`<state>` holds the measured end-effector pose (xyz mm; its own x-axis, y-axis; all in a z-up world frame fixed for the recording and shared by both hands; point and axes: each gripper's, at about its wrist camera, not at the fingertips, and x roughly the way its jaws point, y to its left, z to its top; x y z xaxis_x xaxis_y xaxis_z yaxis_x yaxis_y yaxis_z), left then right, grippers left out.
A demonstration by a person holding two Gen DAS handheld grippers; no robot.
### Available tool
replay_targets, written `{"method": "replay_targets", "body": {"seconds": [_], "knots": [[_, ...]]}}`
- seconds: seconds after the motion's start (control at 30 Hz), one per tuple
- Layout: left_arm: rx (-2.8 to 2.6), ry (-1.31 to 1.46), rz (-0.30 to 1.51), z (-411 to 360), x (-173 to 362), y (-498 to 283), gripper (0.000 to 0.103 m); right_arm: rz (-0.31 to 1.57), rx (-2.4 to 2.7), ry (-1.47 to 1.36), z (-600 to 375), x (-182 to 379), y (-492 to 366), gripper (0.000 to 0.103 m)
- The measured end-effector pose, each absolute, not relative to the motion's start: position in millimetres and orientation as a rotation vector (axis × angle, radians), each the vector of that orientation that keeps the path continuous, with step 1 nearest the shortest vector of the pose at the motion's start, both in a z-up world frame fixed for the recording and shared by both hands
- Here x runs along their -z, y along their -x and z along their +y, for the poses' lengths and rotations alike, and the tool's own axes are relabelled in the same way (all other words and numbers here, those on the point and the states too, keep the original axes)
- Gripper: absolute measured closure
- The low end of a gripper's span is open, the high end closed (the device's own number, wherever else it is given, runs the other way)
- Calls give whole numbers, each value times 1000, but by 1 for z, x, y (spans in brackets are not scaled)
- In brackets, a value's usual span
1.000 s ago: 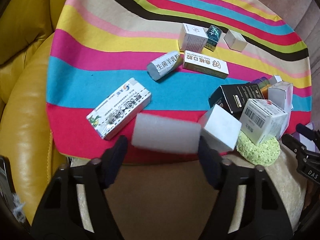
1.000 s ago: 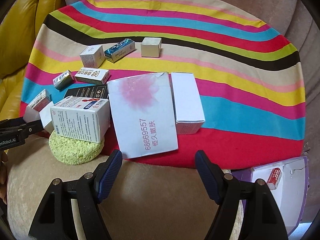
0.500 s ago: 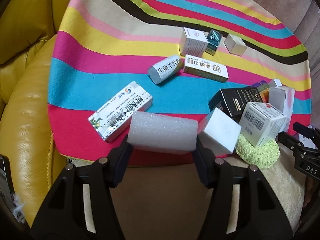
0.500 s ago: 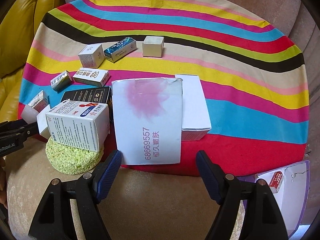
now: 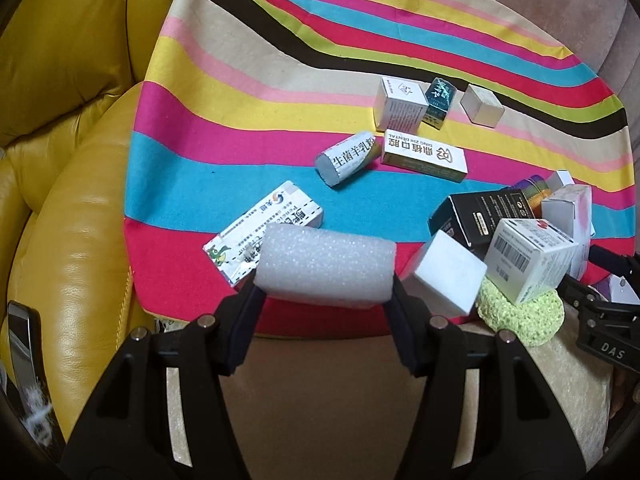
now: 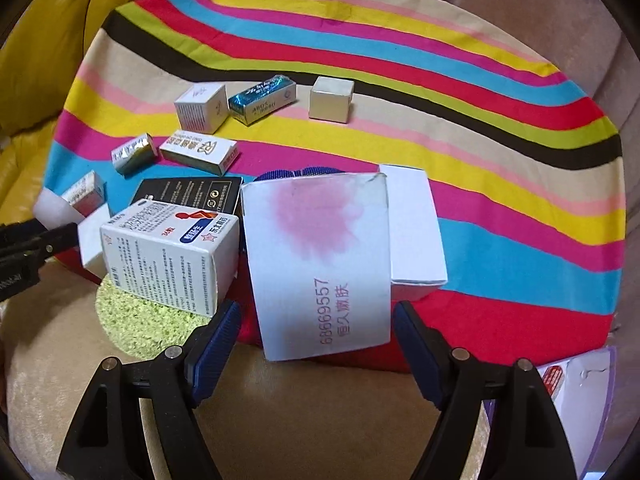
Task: Organize objects
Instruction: 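Grasp the white foam block with the left tool while the right grasps the pink-printed box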
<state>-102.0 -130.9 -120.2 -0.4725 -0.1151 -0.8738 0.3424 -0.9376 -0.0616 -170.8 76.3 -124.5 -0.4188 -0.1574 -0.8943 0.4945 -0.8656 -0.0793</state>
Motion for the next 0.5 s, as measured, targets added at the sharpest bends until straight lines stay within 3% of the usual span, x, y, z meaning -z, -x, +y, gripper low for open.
{"method": "replay_targets", "body": {"seconds": [0.1, 0.17, 0.5], "knots": [[2465, -1431, 328, -131, 120, 102, 41, 491, 2309, -1401, 74, 126, 173, 25], [2464, -1424, 326, -131, 119, 101, 41, 504, 2309, -1405, 73, 127, 174, 33], [2453, -1384, 295, -131, 115, 97, 41, 524, 2339, -1347, 71, 121, 167, 33]]}}
